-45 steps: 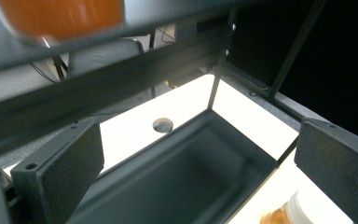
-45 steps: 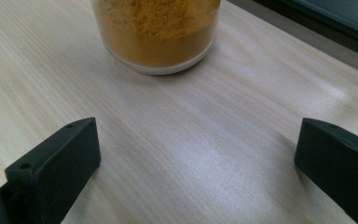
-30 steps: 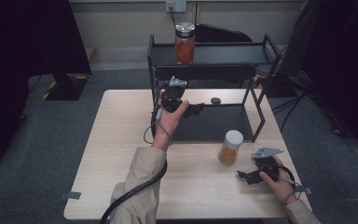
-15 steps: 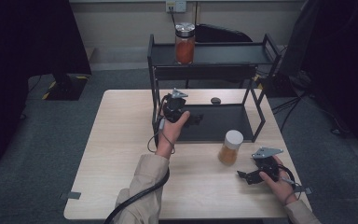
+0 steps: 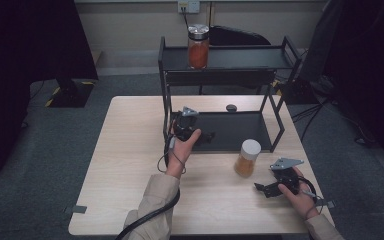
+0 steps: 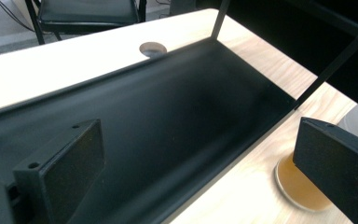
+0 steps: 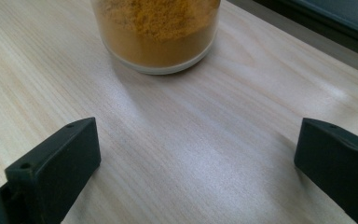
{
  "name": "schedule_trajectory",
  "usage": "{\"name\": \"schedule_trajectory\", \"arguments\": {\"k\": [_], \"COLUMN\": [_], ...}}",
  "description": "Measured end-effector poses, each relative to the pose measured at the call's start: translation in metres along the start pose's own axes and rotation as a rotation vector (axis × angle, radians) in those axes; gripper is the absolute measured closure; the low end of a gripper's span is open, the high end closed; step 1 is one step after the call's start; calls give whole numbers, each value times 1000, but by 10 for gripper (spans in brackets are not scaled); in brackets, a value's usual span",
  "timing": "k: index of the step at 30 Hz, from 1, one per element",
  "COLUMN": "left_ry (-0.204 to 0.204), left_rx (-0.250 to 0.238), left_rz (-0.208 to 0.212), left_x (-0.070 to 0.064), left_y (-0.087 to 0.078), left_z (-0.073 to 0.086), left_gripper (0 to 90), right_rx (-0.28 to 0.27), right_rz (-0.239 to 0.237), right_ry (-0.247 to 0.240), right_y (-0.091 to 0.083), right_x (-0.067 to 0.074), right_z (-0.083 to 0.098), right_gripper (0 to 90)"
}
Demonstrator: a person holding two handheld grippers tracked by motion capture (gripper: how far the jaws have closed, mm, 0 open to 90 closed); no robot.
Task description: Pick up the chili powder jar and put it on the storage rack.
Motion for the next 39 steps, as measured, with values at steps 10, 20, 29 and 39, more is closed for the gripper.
{"name": "schedule_trajectory", "arguments": {"k": [10,20,29,39], "left_ry": [-1,15,6,30], "left_rx": [28,45,58,75], "left_rz": [14,36,44,40], "left_x": [3,0,0,-3], "left_y": [-5,-12,-23,-35], "left_z": [23,43,60,75], "left_gripper": [16,18,18,18], "right_rx": [0,0,0,0], "right_rz": [0,0,0,0], "right_ry": [0,0,0,0], "right_y": [0,0,0,0], "right_x": [0,0,0,0], "right_z": [0,0,0,0], "right_gripper": [0,0,0,0]}}
Point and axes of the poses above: each handheld gripper's, and its own axes: y roughly forward along the jaws, z roughly out of its underside, x roughly to its left, the point moved 4 cm from there along y, roughly forward along the jaws, and after that the axes turned 14 degrees about -x, right-handed, at the moved point
